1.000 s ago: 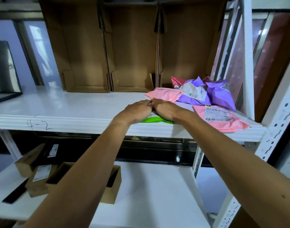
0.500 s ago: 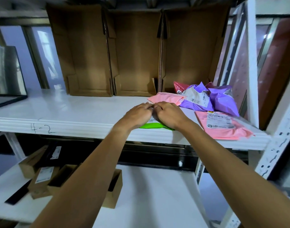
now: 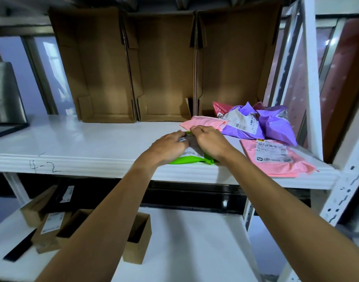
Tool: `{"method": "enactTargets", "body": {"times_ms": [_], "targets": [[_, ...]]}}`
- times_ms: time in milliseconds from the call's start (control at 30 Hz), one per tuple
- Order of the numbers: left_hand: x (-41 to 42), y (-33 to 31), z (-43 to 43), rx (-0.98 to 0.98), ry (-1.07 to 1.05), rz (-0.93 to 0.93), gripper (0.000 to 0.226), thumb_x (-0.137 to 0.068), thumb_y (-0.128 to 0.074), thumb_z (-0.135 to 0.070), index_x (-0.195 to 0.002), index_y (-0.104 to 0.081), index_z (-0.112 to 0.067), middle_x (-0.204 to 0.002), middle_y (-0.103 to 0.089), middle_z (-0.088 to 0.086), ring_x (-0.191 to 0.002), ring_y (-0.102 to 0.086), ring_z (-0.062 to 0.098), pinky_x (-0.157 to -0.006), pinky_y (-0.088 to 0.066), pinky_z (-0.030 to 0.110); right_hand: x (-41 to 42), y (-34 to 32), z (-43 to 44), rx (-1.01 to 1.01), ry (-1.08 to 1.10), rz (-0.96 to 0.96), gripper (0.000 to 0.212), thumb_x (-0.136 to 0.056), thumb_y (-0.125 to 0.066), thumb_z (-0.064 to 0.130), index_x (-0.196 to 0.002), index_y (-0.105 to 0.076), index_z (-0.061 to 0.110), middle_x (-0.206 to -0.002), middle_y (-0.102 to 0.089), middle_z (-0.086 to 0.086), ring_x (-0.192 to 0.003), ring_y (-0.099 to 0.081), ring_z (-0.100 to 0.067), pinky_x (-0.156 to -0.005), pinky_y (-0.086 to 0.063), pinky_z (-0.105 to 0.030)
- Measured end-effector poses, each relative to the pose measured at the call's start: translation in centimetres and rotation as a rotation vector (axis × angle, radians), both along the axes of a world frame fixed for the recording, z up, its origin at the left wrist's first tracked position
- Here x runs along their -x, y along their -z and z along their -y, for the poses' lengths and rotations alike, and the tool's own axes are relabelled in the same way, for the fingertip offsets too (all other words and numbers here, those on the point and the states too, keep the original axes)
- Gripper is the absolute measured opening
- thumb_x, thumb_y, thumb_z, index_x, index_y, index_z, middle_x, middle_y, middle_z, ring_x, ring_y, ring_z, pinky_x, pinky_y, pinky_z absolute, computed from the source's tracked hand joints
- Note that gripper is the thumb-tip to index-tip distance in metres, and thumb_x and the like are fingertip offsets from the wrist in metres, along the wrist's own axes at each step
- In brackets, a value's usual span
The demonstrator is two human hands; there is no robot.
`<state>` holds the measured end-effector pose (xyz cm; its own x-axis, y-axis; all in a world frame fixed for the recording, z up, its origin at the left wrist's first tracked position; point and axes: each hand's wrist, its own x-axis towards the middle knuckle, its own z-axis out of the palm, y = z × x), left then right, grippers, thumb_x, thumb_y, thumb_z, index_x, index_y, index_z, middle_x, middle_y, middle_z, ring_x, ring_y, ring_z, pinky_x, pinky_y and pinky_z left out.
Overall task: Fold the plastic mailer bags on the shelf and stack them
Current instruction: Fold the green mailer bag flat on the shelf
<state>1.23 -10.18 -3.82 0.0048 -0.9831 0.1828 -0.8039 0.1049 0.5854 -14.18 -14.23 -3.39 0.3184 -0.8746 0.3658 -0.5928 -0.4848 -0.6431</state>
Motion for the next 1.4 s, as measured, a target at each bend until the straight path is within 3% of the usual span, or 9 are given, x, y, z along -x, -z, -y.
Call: {"method": "enactTargets", "body": {"times_ms": [200, 367, 533, 700, 900, 1033, 1167, 1267, 1400], "targets": [[0.0, 0.0, -0.6, 0.047, -0.023, -0.065, 0.042, -0.094, -0.055, -0.042, -0.135, -0.058, -0.036, -0.14, -0.057, -0.004, -0.128, -0.051, 0.02, -0.106, -0.041, 0.037, -0.1, 0.4, 0.4, -0.014, -0.032, -0.034, 0.044, -0.102, -0.034, 0.037, -0.125, -0.066, 0.018, -0.135, -0.062, -0.006, -0.119, -0.053, -0.025, -0.089, -0.037, -0.031], [0.3, -0.2, -1.5, 0.041, -0.076, -0.125, 0.052, -0.082, -0.062, -0.05, -0.131, -0.064, -0.033, -0.129, -0.063, -0.009, -0.115, -0.058, 0.014, -0.094, -0.048, 0.029, 0.1, 0.3, -0.2, 0.026, -0.035, -0.115, 0.033, -0.098, -0.045, 0.035, -0.114, -0.071, 0.021, -0.117, -0.07, -0.007, -0.105, -0.061, -0.025, -0.086, -0.046, -0.033], [0.6, -0.3, -1.7, 0.072, -0.142, -0.143, 0.053, -0.077, -0.064, -0.053, -0.126, -0.068, -0.033, -0.127, -0.065, -0.009, -0.115, -0.059, 0.012, -0.1, -0.047, 0.031, -0.1, 0.1, -0.3, 0.06, -0.041, -0.183, 0.034, -0.099, -0.042, 0.028, -0.119, -0.067, 0.018, -0.125, -0.066, -0.013, -0.113, -0.057, -0.033, -0.092, -0.046, -0.036], [0.4, -0.2, -1.1, 0.102, -0.149, -0.136, 0.041, -0.089, -0.062, -0.036, -0.129, -0.067, -0.028, -0.125, -0.067, -0.005, -0.109, -0.062, 0.014, -0.1, -0.048, 0.032, 0.2, -0.1, -0.9, 0.065, -0.079, -0.226, 0.044, -0.097, -0.042, 0.018, -0.138, -0.056, 0.014, -0.142, -0.056, -0.013, -0.128, -0.05, -0.033, -0.105, -0.042, -0.036], [0.3, -0.2, -0.8, 0.06, -0.017, -0.055, 0.038, -0.101, -0.052, -0.026, -0.138, -0.059, -0.027, -0.142, -0.058, -0.005, -0.134, -0.049, 0.015, -0.112, -0.034, 0.03, 0.0, -0.2, -0.7, 0.048, -0.142, -0.264, 0.042, -0.099, -0.037, 0.023, -0.138, -0.055, 0.021, -0.14, -0.056, -0.01, -0.122, -0.052, -0.03, -0.099, -0.043, -0.038], [0.2, -0.2, -0.3, 0.07, 0.041, 0.172, 0.046, -0.107, -0.037, -0.034, -0.152, -0.039, -0.026, -0.161, -0.034, -0.005, -0.148, -0.029, 0.014, -0.119, -0.02, 0.03, -0.4, 0.2, 0.0, 0.051, -0.138, -0.266, 0.038, -0.101, -0.034, 0.024, -0.131, -0.058, 0.022, -0.139, -0.055, -0.009, -0.123, -0.051, -0.03, -0.101, -0.042, -0.039], [-0.2, 0.8, 0.5, 0.039, 0.053, 0.254, 0.049, -0.11, -0.026, -0.032, -0.157, -0.028, -0.017, -0.167, -0.016, 0.003, -0.153, -0.012, 0.014, -0.123, -0.011, 0.028, -0.4, 0.5, 0.1, 0.035, -0.13, -0.219, 0.037, -0.103, -0.036, 0.023, -0.132, -0.058, 0.024, -0.139, -0.056, -0.006, -0.127, -0.049, -0.023, -0.107, -0.038, -0.039], [-0.4, 1.2, 0.8, 0.042, 0.09, 0.242, 0.051, -0.11, -0.03, -0.032, -0.158, -0.026, -0.016, -0.167, -0.018, 0.002, -0.153, -0.014, 0.015, -0.121, -0.01, 0.026, -0.4, 0.5, -0.1, 0.033, -0.116, -0.182, 0.034, -0.105, -0.038, 0.024, -0.132, -0.059, 0.024, -0.139, -0.056, -0.003, -0.127, -0.049, -0.02, -0.107, -0.036, -0.036], [-0.7, 1.4, 0.7, 0.187, 0.112, 0.204, 0.051, -0.107, -0.041, -0.027, -0.156, -0.033, -0.019, -0.165, -0.025, -0.004, -0.151, -0.021, 0.008, -0.118, -0.01, 0.017, -0.5, 0.7, 0.0, 0.04, -0.1, -0.234, 0.033, -0.105, -0.036, 0.026, -0.131, -0.056, 0.021, -0.137, -0.058, -0.004, -0.124, -0.051, -0.022, -0.102, -0.04, -0.038]]}}
